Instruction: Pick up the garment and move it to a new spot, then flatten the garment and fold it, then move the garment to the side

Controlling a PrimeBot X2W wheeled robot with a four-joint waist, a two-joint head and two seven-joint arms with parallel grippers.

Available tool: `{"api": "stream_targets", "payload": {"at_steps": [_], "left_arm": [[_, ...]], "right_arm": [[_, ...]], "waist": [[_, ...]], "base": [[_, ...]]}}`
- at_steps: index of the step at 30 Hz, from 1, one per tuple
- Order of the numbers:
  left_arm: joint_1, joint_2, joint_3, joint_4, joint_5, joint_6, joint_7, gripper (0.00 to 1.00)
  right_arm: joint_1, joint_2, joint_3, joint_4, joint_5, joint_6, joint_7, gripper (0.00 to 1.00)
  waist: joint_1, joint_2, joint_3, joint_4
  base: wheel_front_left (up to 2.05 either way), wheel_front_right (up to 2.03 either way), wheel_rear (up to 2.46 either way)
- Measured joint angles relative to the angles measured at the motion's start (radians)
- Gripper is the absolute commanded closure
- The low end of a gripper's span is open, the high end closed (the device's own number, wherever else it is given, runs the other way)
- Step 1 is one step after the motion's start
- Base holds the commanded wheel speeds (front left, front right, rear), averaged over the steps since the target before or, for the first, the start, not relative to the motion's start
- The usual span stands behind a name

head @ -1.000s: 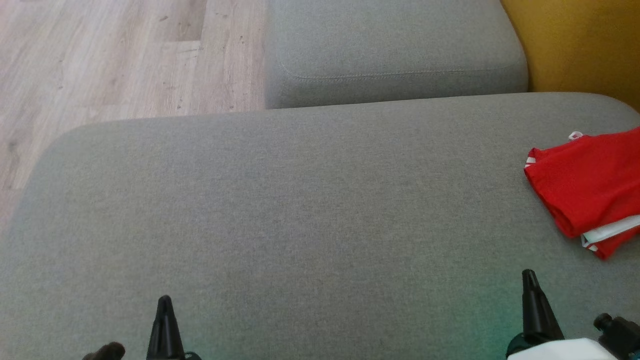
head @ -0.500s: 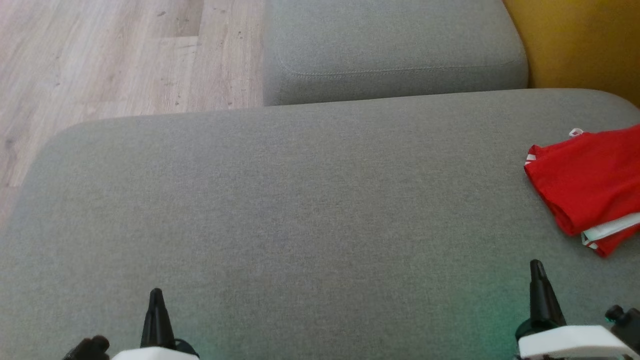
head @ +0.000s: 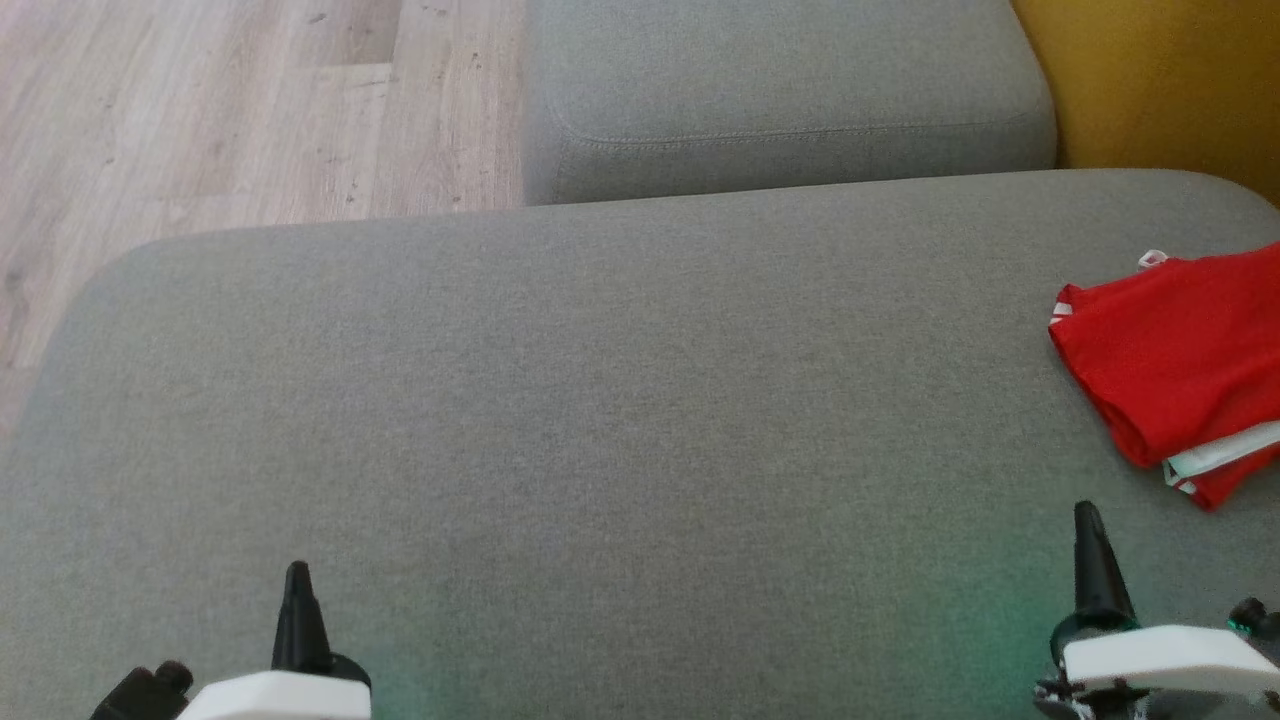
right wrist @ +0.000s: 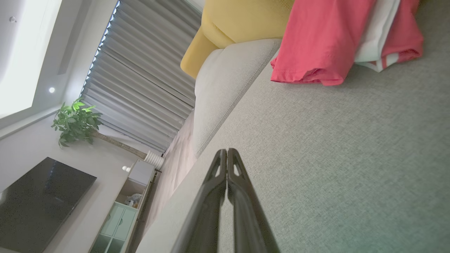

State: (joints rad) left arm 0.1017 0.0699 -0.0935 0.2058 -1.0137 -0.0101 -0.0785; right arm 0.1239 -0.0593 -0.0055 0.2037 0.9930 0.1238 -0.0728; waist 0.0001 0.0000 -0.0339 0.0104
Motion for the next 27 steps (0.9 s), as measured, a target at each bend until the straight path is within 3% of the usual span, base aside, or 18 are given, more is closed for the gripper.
{"api": "stream_targets", "payload": {"at_steps": [27], "left_arm": [[-0.078,0.000,0.065,0.033,-0.332,-0.062,0.079,1.00]], "right_arm": [[-0.090,-0.001,-0.043,0.037,0.342,0.000,0.075,1.00]], "waist": [[0.0000,0.0000,0.020,-0.006]], "base": [[0.00,0.00,0.00]]}}
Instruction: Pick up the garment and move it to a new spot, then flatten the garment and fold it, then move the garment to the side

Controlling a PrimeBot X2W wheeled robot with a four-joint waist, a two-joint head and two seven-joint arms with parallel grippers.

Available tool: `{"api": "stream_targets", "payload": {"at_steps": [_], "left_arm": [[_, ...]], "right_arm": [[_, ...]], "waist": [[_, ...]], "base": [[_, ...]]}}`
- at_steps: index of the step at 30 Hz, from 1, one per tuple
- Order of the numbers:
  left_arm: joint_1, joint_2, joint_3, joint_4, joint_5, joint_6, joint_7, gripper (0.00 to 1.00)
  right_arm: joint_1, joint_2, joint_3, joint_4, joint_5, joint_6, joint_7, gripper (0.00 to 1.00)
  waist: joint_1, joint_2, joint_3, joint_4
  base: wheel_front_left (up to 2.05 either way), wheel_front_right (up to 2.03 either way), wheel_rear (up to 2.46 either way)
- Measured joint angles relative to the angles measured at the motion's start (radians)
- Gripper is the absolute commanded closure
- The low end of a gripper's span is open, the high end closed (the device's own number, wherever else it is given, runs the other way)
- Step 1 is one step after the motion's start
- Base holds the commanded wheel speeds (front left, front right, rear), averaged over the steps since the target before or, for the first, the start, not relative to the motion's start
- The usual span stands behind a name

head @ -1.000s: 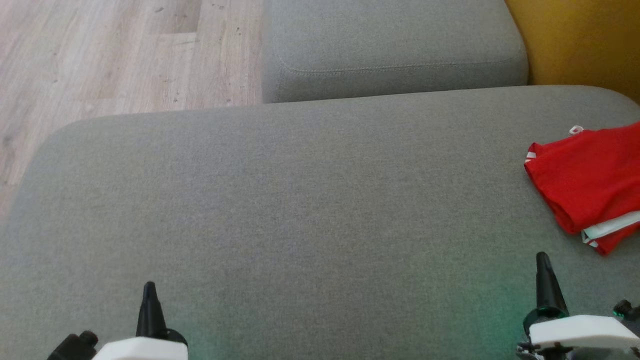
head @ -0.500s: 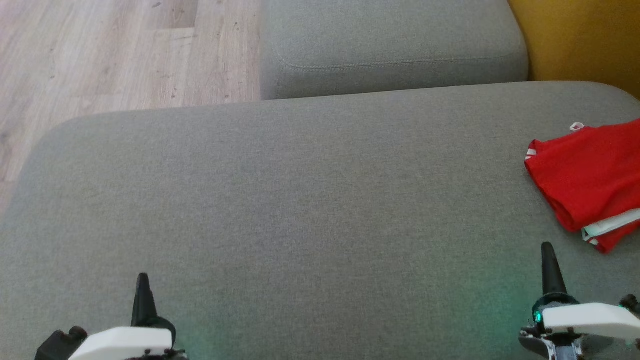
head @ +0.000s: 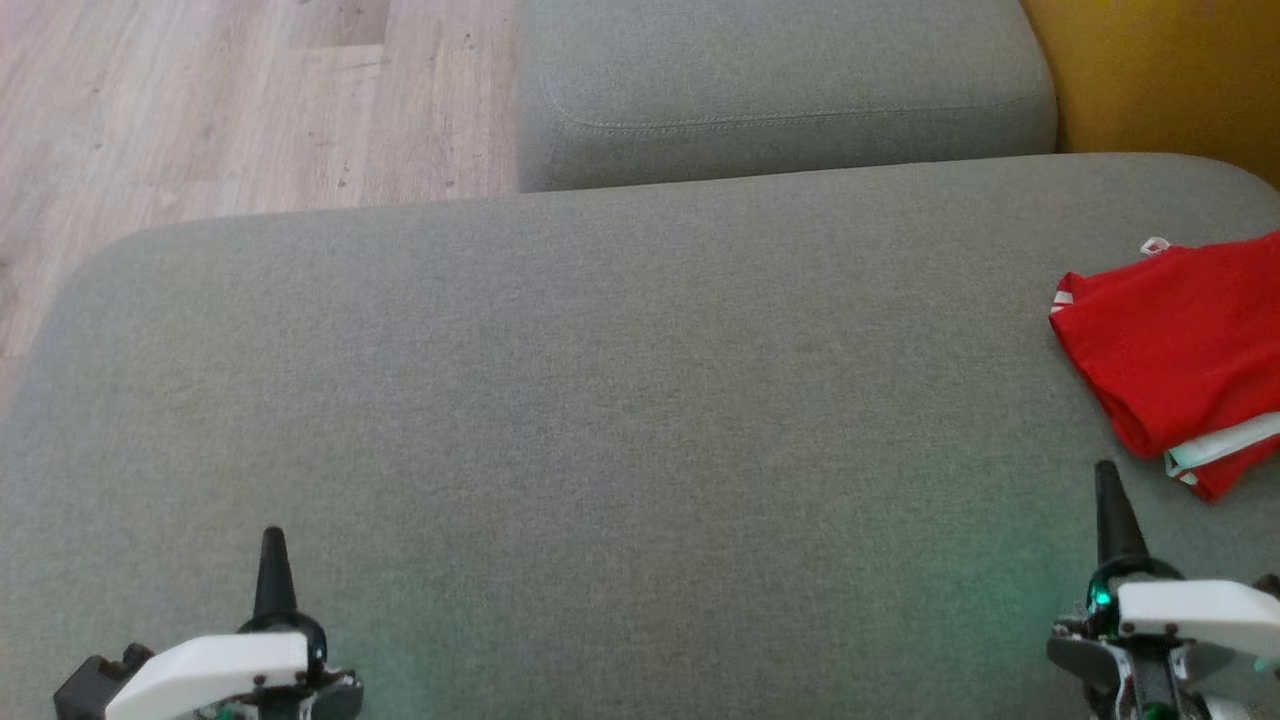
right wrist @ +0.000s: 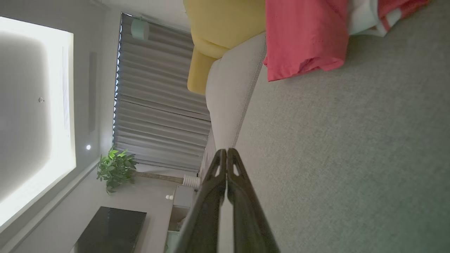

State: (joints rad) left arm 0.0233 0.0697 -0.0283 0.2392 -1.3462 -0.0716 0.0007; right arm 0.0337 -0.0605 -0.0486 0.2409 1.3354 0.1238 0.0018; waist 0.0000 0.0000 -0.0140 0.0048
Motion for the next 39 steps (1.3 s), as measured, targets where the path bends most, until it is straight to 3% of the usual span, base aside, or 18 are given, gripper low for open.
{"api": "stream_targets", "payload": {"at_steps": [25,39], "left_arm": [[-0.073,-0.001,0.063,0.030,-0.291,-0.052,0.075,1.00],[-0.079,-0.003,0.067,0.032,-0.292,-0.052,0.078,1.00]], "right_arm": [[-0.076,0.000,-0.041,0.033,0.296,0.000,0.070,1.00],[-0.091,0.000,-0.050,0.034,0.300,0.000,0.078,1.00]], "waist": [[0.0000,0.0000,0.017,-0.005],[0.0000,0.0000,0.017,-0.005]], "base": [[0.00,0.00,0.00],[0.00,0.00,0.00]]}}
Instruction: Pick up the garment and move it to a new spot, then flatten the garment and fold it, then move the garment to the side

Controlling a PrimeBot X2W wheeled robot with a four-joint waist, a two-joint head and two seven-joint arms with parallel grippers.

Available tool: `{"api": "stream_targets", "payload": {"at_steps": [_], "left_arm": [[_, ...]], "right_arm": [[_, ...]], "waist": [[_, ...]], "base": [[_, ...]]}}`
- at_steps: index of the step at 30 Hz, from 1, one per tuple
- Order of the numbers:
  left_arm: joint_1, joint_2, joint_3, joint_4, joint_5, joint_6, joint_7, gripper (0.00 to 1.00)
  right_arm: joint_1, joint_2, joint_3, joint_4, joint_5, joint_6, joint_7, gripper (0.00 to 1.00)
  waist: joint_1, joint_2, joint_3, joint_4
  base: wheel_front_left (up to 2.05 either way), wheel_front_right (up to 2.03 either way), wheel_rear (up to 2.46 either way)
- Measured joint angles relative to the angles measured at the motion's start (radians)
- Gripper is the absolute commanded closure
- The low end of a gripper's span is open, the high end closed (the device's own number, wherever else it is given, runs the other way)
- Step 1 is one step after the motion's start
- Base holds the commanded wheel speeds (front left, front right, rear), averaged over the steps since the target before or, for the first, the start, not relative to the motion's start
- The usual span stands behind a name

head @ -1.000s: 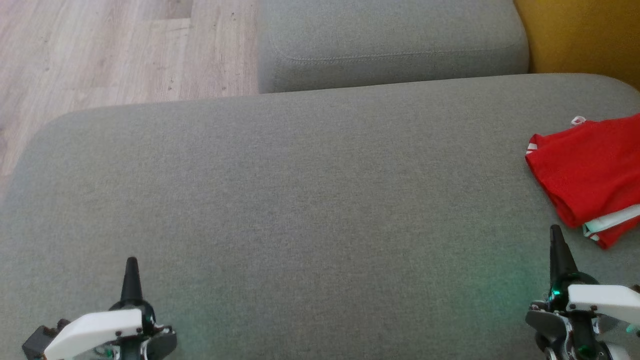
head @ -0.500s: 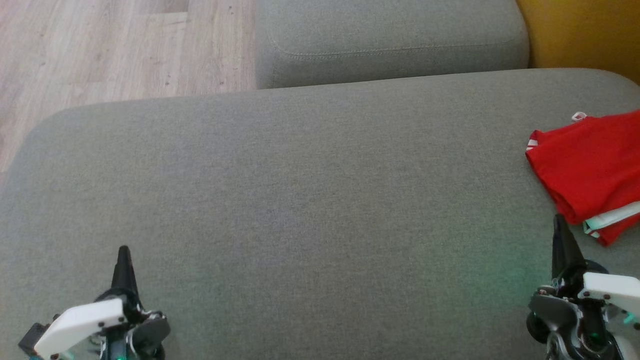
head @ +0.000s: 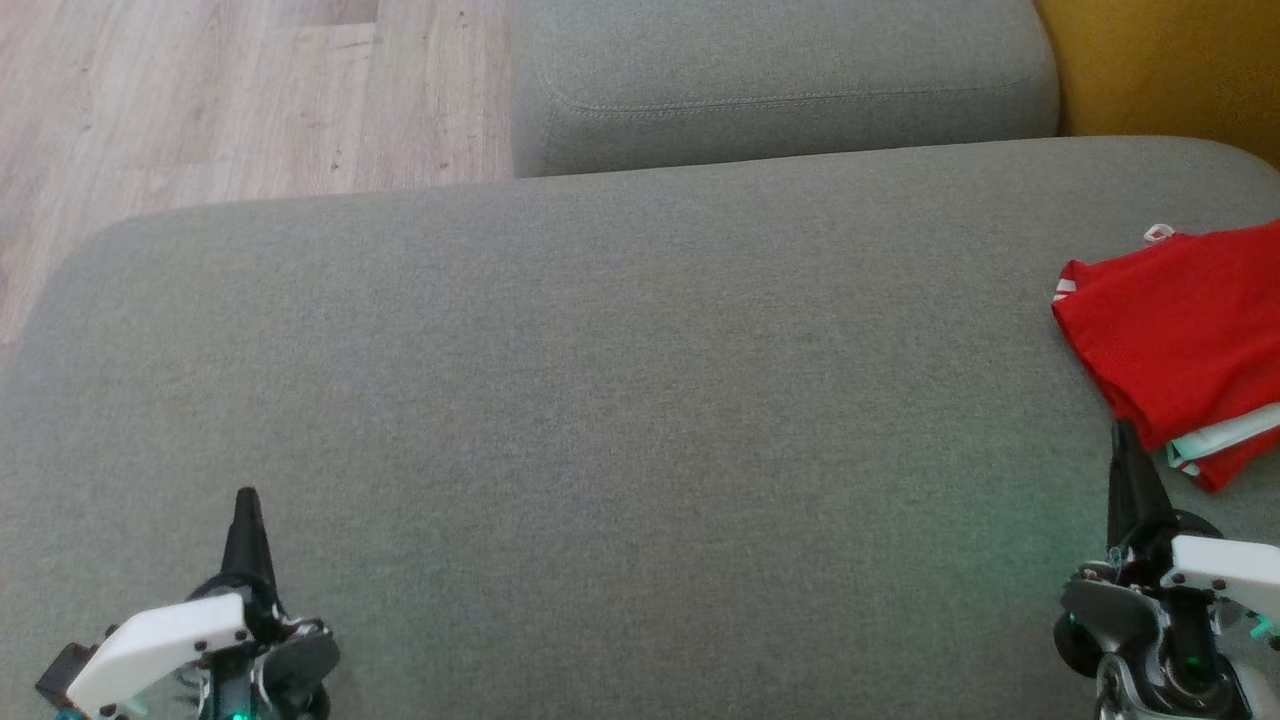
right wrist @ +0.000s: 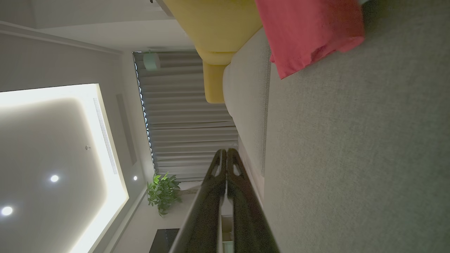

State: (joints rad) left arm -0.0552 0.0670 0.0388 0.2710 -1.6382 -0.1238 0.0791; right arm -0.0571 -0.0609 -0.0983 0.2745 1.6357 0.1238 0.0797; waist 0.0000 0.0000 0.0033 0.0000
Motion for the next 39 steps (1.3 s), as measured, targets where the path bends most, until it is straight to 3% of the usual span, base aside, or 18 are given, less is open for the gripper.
{"api": "stream_targets", "payload": {"at_steps": [39], "left_arm": [[0.000,-0.009,0.017,0.000,0.002,0.000,0.009,1.00]], "right_arm": [[0.000,0.001,-0.011,0.001,-0.002,0.000,0.010,1.00]], "waist": [[0.0000,0.0000,0.000,0.000]], "base": [[0.00,0.00,0.00]]}}
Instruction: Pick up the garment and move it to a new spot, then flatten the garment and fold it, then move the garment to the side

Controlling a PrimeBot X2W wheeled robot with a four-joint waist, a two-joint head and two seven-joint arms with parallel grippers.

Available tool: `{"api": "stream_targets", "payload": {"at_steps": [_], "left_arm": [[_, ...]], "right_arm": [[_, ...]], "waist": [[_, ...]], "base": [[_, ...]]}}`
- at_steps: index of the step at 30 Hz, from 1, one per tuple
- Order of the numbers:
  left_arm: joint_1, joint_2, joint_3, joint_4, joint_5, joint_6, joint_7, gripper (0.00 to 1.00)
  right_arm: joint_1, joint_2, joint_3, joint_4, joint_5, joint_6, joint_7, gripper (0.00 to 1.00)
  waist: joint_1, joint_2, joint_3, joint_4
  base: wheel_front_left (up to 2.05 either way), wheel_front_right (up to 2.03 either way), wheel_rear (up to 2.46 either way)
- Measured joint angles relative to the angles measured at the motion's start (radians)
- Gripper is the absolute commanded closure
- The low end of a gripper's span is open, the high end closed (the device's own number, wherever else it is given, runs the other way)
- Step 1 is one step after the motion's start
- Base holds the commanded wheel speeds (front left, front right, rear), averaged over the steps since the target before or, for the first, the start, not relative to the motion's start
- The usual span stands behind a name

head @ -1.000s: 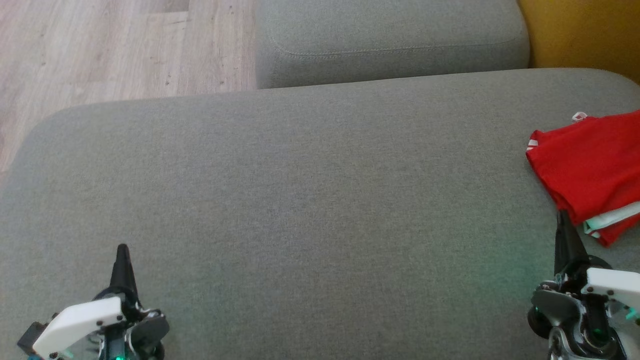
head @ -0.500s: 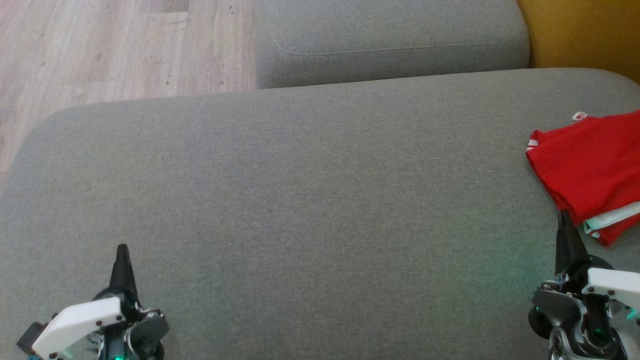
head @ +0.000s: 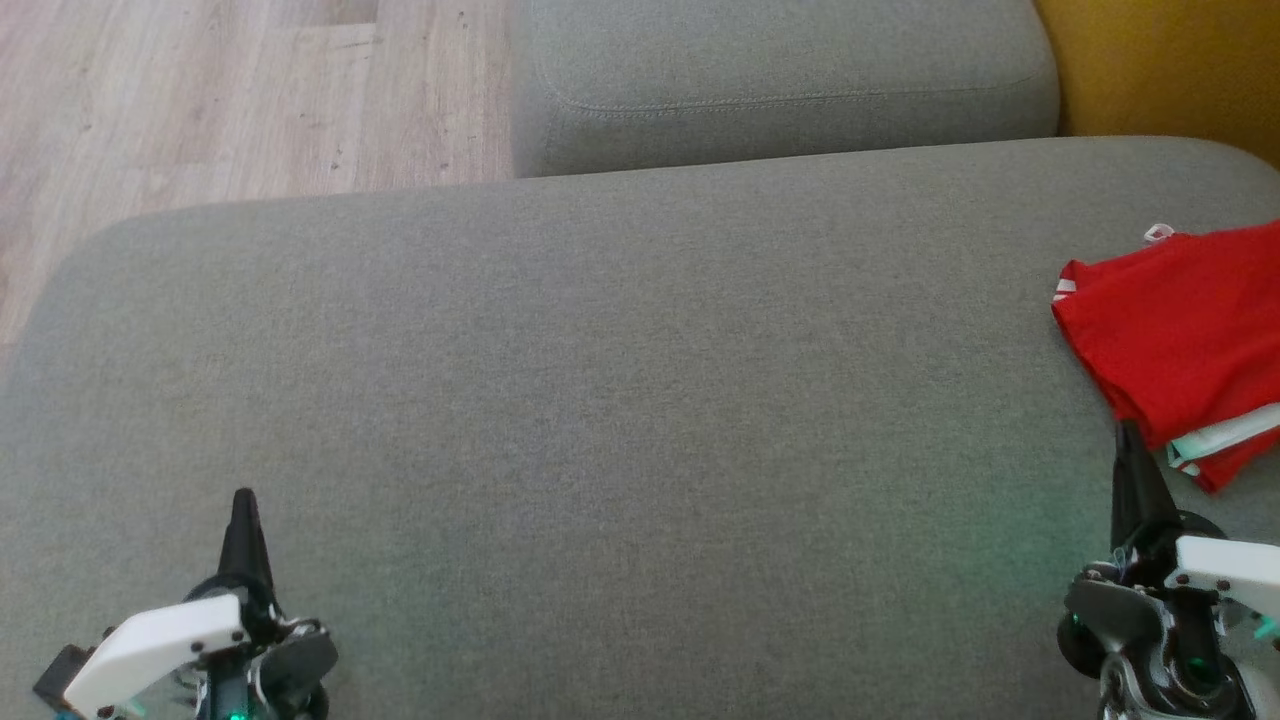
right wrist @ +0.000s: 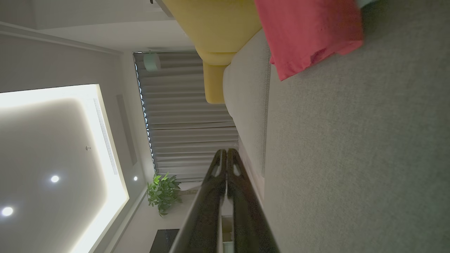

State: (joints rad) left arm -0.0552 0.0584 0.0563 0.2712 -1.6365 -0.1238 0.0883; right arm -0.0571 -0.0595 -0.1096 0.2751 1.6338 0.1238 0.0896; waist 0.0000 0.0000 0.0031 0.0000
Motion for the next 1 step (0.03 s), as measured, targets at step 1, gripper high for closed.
{"api": "stream_targets", "payload": {"at_steps": [1], "left_arm": [[0.000,0.000,0.000,0.000,0.001,0.000,0.000,1.00]], "right_arm": [[0.000,0.000,0.000,0.000,0.000,0.000,0.000,1.00]], "waist": [[0.0000,0.0000,0.000,0.000]], "base": [[0.00,0.00,0.00]]}}
